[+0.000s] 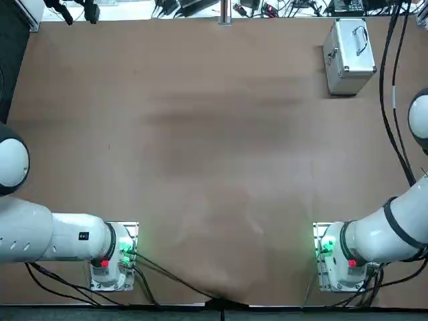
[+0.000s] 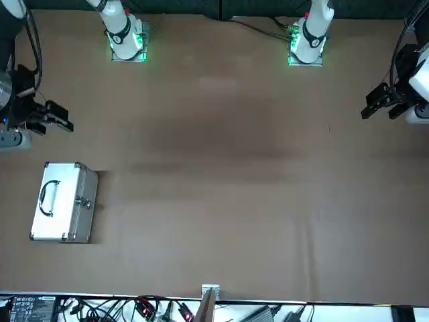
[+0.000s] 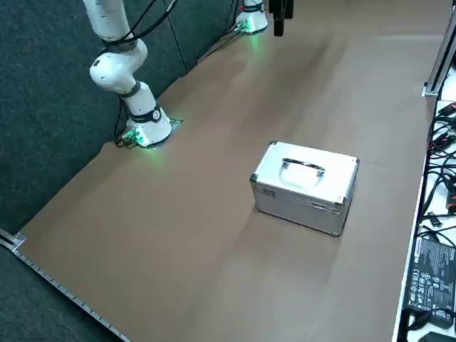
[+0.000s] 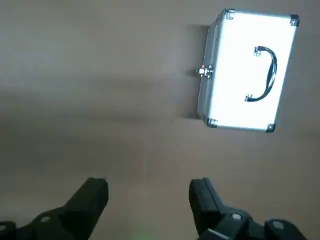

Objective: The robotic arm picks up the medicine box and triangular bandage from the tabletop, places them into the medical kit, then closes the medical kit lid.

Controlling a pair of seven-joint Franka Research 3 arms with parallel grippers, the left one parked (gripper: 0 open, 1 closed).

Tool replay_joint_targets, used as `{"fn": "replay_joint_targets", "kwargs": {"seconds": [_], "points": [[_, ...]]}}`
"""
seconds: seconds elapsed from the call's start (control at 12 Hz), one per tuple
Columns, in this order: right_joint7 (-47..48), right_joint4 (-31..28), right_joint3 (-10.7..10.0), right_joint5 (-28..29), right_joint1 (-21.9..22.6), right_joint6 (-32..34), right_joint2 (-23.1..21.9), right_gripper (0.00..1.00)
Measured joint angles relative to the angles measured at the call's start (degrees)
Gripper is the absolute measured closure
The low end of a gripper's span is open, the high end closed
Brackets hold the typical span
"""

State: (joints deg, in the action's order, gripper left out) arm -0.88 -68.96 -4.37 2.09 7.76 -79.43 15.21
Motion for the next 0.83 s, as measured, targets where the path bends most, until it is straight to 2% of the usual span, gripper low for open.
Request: {"fn": "replay_joint_targets", "kwargs": {"seconds": [0.58,0.67,0.83], "points": [[0.7,-9.7,-0.2,-0.4,-1.1,-0.1,-9.0,0.00],[0.7,-11.0,0.1,-0.5,-1.9,-0.4,-10.0,0.00],[0.7,-17.2,1.2,-1.6,-4.2,-3.2,-14.1,0.00]]}}
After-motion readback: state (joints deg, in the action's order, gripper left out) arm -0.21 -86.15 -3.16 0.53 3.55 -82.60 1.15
